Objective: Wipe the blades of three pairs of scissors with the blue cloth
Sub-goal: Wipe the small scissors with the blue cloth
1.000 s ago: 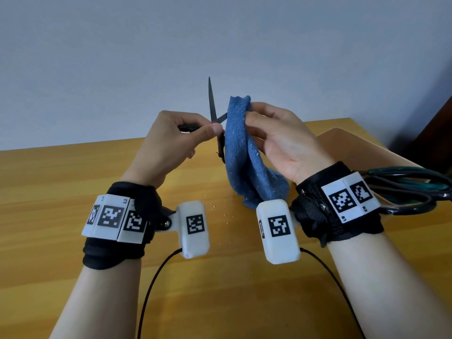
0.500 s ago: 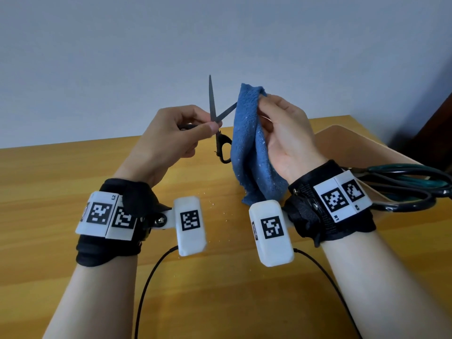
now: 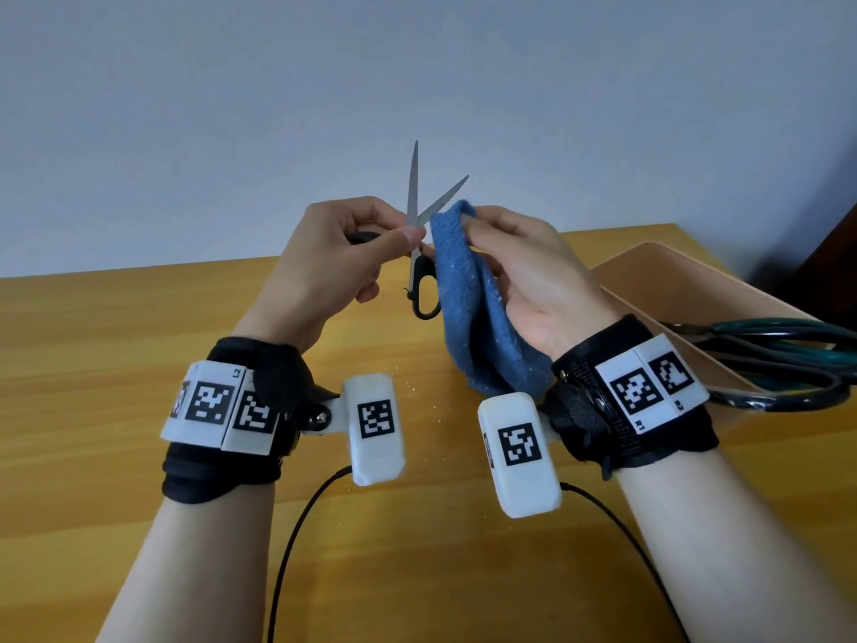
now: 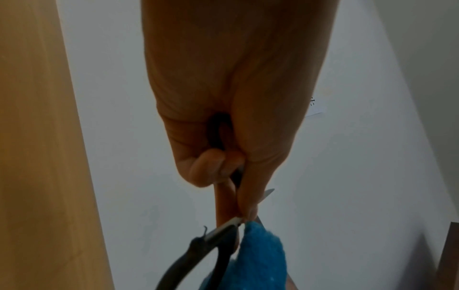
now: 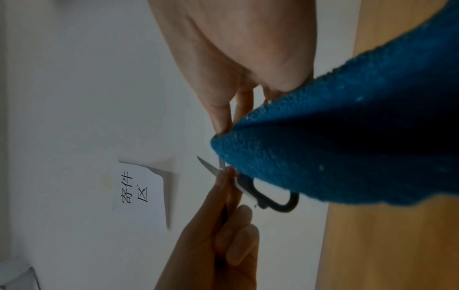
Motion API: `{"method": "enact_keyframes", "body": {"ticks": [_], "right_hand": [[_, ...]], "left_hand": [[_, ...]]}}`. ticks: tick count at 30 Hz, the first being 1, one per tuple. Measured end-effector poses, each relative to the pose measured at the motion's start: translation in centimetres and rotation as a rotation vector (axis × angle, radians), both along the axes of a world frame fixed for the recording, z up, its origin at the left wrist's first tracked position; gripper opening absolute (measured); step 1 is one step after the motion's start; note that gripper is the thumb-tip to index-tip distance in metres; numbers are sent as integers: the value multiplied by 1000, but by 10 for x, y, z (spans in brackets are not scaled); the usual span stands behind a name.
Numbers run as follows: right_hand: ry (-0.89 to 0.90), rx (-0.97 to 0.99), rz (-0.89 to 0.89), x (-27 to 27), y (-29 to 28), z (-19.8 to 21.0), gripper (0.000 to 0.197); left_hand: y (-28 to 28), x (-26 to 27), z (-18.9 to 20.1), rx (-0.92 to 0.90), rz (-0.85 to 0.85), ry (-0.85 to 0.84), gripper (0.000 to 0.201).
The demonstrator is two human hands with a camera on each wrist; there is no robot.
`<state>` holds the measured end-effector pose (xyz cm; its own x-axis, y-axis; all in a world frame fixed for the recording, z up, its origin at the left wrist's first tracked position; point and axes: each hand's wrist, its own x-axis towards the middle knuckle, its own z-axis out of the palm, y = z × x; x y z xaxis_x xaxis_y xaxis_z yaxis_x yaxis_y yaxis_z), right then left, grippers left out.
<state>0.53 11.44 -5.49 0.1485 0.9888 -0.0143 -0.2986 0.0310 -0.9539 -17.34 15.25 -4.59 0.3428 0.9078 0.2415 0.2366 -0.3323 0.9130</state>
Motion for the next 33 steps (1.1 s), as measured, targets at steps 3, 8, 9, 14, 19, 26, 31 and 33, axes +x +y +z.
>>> {"method": "enact_keyframes", "body": {"ticks": [3,8,9,14,19,26,31,33], "right_hand": [[-21,16,83,-5,-2,-2,14],[-28,15,58,-8,-3,-3,7],[-13,11,39,-8,-2,-3,7],[74,26,-34,-3,0,0,9],[256,29,-92,2,-1,0,12],[34,-7,-17,-8,-2,-2,6],[197,31,-159,-3,-1,0,8],[125,17,-127,-4,-2,0,14]], "left_hand": [[1,5,-2,-2,4,26,13],[0,5,-2,18,-28,66,13],[0,5,-1,28,-38,65,14],[-1,5,-1,30,-58,33,14],[-2,6,-1,0,-63,26,18],[-2,5,-1,10,-16,47,14],[-5,8,1,-19,-44,41,13],[-5,9,1,-29,-28,47,14]]}}
